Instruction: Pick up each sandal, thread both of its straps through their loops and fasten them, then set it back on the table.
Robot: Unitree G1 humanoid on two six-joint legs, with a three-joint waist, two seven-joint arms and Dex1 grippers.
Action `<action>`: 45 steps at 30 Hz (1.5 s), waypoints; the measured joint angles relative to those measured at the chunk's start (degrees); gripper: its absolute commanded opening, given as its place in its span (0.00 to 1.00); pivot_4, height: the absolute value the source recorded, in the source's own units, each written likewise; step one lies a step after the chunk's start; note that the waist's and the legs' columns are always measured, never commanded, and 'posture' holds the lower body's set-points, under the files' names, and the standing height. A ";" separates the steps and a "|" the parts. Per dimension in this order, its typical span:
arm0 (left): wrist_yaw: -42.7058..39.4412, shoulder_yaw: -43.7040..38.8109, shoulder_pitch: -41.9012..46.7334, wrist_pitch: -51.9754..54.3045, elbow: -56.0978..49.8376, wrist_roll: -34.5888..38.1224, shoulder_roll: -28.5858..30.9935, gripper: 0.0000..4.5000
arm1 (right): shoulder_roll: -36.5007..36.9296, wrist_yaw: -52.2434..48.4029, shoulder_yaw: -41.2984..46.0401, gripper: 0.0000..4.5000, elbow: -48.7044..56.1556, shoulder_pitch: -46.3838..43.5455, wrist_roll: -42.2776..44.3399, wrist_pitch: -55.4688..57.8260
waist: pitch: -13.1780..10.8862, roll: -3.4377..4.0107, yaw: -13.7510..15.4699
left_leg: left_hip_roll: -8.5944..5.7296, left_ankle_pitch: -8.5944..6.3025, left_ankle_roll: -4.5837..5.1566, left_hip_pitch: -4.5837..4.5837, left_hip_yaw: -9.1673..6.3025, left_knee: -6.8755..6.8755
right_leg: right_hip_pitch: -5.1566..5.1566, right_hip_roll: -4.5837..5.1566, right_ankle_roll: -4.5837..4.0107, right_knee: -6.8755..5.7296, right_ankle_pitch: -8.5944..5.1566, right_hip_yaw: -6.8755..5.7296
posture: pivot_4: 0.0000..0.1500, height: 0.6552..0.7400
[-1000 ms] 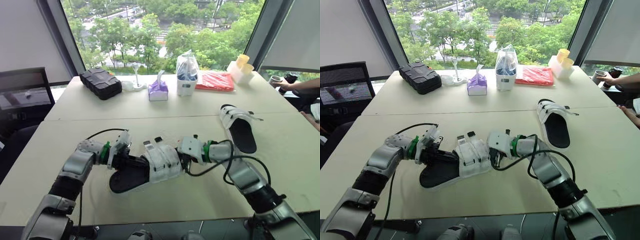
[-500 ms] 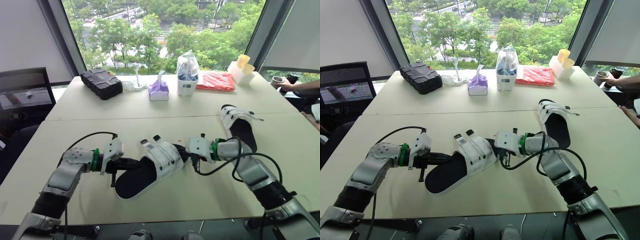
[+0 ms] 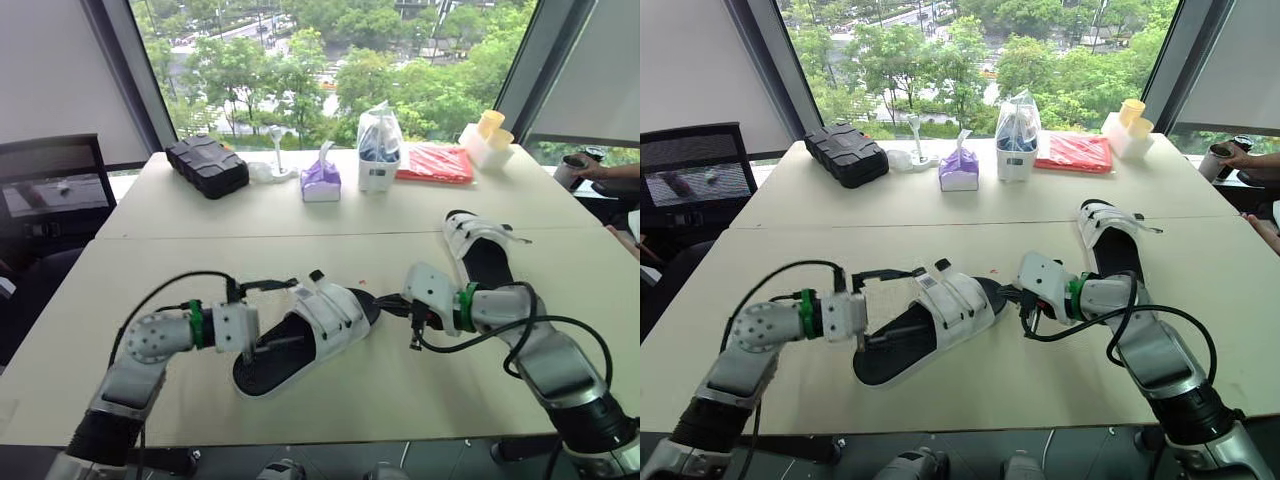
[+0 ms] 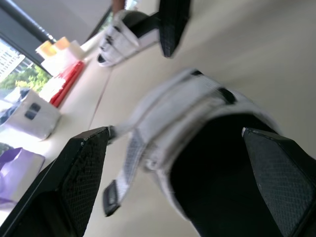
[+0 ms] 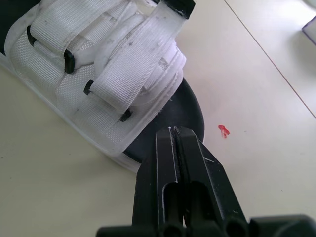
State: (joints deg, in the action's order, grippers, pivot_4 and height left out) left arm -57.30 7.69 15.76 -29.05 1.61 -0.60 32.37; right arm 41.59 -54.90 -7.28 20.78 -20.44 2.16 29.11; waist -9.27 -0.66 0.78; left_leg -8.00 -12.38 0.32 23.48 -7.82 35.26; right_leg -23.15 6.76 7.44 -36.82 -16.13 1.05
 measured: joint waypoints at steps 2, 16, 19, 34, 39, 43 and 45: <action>3.03 1.84 2.21 -5.24 4.80 -4.84 -0.76 0.99 | 0.13 0.28 0.33 0.00 0.49 0.14 0.45 0.65 | 0.00 0.00 0.18 | 0.00 0.00 0.00 0.00 0.00 0.01 | 0.00 0.00 0.00 -0.01 0.00 -0.02 | 1.00 1.00; 23.23 9.65 17.62 -21.95 24.19 -25.61 -4.54 0.99 | 1.47 2.43 0.47 0.00 2.96 1.20 1.32 3.12 | 0.00 -0.01 0.16 | -0.05 0.01 0.02 0.00 0.00 0.09 | 0.04 -0.02 0.04 -0.10 0.01 -0.10 | 1.00 1.00; 25.74 11.70 21.00 -22.90 27.82 -28.06 -5.63 0.87 | 1.69 3.03 0.66 0.00 4.40 2.25 1.64 4.06 | 0.01 -0.01 0.07 | -0.06 0.01 0.02 0.00 0.00 0.15 | 0.05 -0.02 0.05 -0.15 0.00 -0.11 | 1.00 1.00; 32.63 15.01 29.25 -19.39 38.48 -31.38 -9.88 0.01 | 1.40 4.98 10.17 0.00 13.23 6.75 15.88 15.14 | 0.05 0.04 1.55 | -0.12 -0.11 0.22 -0.05 -0.11 0.76 | 0.44 -0.06 0.16 -0.27 -0.04 -0.28 | 1.00 1.00; 38.59 15.06 34.77 -9.59 45.73 -33.12 -10.77 0.01 | 1.26 7.07 10.79 0.00 14.02 6.57 18.42 16.45 | 0.01 -0.02 1.38 | -0.11 -0.11 0.22 -0.03 -0.13 0.83 | 0.43 -0.08 0.22 -0.29 -0.03 -0.30 | 1.00 1.00; 45.37 15.91 42.57 -1.33 56.63 -35.82 -12.69 0.01 | 0.23 8.81 10.86 0.00 13.84 5.14 19.75 16.60 | -0.07 -0.16 1.31 | -0.12 -0.11 0.22 0.14 -0.12 0.76 | 0.17 -0.12 0.27 -0.39 -0.05 -0.30 | 1.00 1.00; 48.86 16.69 46.70 2.13 62.15 -37.62 -13.64 0.01 | 0.05 9.52 10.84 0.00 13.71 3.95 20.50 16.71 | -0.11 -0.23 1.32 | -0.14 -0.11 0.23 0.46 -0.12 0.78 | -0.12 -0.12 0.28 -0.40 -0.06 -0.30 | 1.00 1.00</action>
State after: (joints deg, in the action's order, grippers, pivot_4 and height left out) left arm -8.44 24.38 62.46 -26.92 63.76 -38.23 18.73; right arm 41.63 -45.38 3.56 34.49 -16.48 22.67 45.82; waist -9.38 -0.89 2.10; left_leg -8.14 -12.49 0.54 23.93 -7.94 36.04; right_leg -23.27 6.64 7.72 -37.22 -16.18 0.75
